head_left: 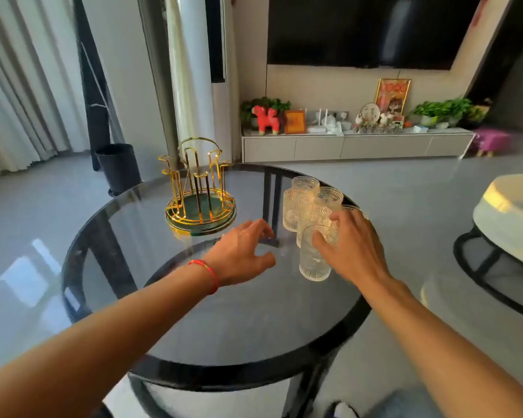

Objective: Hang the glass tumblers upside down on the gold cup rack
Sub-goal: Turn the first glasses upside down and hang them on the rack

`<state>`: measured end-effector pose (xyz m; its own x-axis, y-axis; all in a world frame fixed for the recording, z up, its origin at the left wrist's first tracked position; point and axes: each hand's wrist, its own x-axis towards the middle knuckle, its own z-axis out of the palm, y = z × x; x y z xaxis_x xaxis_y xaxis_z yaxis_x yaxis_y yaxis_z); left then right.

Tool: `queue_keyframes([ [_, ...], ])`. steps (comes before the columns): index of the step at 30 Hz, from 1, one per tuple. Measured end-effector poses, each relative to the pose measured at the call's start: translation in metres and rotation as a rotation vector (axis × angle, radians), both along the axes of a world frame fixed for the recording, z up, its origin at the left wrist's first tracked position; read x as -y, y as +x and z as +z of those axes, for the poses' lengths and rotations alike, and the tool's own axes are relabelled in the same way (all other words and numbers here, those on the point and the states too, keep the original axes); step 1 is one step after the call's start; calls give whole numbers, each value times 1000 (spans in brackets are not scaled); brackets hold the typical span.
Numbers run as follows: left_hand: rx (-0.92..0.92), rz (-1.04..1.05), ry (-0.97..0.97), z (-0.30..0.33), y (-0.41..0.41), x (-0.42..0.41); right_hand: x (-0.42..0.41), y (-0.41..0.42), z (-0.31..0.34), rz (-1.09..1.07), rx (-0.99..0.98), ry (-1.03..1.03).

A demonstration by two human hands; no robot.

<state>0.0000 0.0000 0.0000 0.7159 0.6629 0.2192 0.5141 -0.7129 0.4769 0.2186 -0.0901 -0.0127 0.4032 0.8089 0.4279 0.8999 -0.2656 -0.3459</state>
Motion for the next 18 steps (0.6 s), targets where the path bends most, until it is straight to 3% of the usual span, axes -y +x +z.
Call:
queue_keyframes([
  [4, 47, 13, -49, -9, -22, 19, 17, -9, -29, -8, -187, -83],
  [10, 335, 16, -332, -43, -26, 19, -8, 1, -38, 5, -704, -25],
  [14, 292, 4, -478, -38, -5, 5, -13, -7, -35, 96, -696, -49],
  [18, 452, -20, -920, -26, 3, -10, -25, -35, -23, 380, -595, -52],
])
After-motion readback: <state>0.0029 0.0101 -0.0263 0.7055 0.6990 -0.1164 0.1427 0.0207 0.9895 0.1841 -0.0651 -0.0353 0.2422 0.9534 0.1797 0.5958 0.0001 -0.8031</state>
